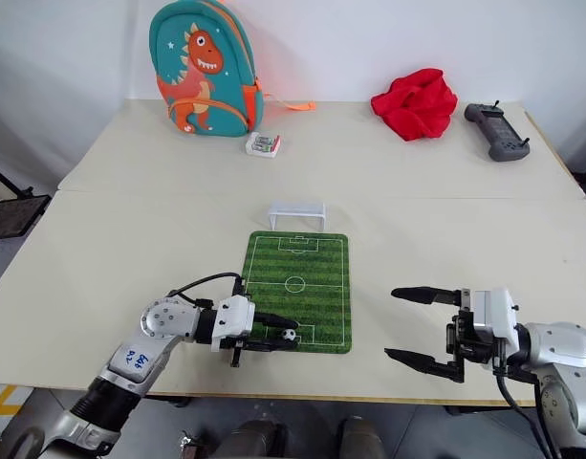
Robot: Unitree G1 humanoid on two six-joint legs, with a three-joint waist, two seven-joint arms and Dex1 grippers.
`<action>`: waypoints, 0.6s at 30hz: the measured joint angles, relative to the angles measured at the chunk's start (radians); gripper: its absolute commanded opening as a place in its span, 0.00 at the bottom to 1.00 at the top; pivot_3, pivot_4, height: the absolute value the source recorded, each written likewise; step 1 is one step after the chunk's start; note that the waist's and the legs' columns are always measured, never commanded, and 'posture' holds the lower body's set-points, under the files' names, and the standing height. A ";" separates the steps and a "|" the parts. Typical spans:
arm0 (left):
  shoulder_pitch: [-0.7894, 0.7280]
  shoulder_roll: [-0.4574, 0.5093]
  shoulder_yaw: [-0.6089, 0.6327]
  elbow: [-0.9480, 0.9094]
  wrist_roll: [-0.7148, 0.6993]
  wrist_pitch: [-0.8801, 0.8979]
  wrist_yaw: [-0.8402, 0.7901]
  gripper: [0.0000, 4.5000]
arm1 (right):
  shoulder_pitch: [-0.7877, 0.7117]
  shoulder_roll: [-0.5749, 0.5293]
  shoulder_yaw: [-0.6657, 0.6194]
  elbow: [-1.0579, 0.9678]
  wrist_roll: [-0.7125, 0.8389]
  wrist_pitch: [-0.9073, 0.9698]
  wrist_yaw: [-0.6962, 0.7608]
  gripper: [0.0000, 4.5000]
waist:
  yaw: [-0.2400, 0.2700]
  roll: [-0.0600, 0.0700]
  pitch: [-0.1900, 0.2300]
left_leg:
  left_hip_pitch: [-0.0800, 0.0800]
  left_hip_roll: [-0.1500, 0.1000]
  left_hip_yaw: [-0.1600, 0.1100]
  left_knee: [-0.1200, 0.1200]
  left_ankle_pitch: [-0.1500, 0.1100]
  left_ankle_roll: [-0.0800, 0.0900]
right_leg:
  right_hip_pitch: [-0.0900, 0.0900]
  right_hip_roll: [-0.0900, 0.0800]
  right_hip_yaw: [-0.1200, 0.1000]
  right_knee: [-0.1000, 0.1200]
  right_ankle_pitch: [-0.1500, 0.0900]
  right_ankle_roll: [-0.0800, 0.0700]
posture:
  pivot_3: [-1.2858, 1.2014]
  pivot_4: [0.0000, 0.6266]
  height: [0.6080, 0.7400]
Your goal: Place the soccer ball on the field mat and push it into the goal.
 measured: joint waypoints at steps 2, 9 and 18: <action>0.000 -0.002 0.000 0.000 0.003 -0.011 0.002 0.64 | 0.000 0.003 0.000 0.000 0.000 -0.007 0.004 1.00 | 0.000 0.000 0.000 | 0.000 0.000 0.000 0.000 0.000 0.000 | 0.000 0.000 0.000 0.000 0.000 0.000 | 0.52 0.24 1.00; 0.000 -0.013 0.001 0.003 0.004 -0.038 0.010 0.64 | 0.001 0.017 0.000 0.001 -0.001 -0.010 0.005 1.00 | 0.000 0.000 0.000 | 0.000 0.000 0.000 0.000 0.000 0.000 | 0.000 0.000 0.000 0.000 0.000 0.000 | 0.52 0.24 1.00; 0.005 -0.039 0.072 -0.034 -0.114 -0.015 0.003 0.64 | -0.001 0.021 0.001 0.001 -0.004 -0.008 0.007 1.00 | 0.000 0.000 0.000 | 0.000 0.000 0.000 0.000 0.000 0.000 | 0.000 0.000 0.000 0.000 0.000 0.000 | 0.52 0.24 1.00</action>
